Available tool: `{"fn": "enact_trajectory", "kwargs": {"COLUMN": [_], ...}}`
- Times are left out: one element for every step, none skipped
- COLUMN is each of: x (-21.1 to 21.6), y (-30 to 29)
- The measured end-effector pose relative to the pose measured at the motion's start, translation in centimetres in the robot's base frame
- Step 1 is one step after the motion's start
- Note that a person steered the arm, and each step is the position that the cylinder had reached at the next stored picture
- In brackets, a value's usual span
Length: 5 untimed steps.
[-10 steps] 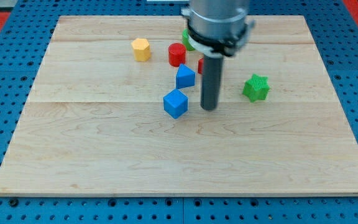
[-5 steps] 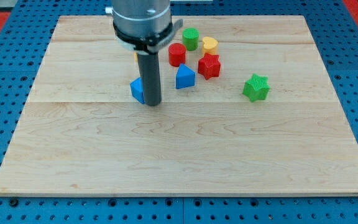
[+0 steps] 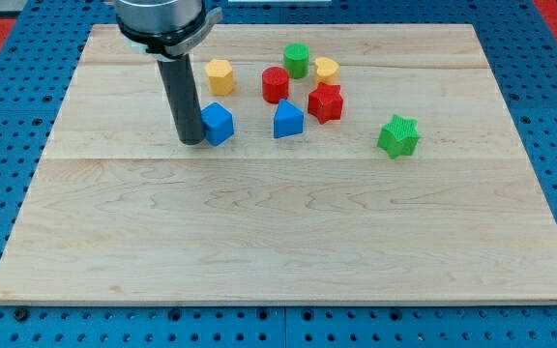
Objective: Slide the blue cube to the left side of the blue triangle
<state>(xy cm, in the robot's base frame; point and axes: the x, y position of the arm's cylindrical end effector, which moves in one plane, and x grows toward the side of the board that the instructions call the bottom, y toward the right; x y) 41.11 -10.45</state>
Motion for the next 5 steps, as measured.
{"fn": "enact_trajectory", "kwargs": {"x": [-0.7, -1.2, -2.0, -0.5, 5.6], "y": [0.6, 2.1, 2.4, 1.7, 7.5]}}
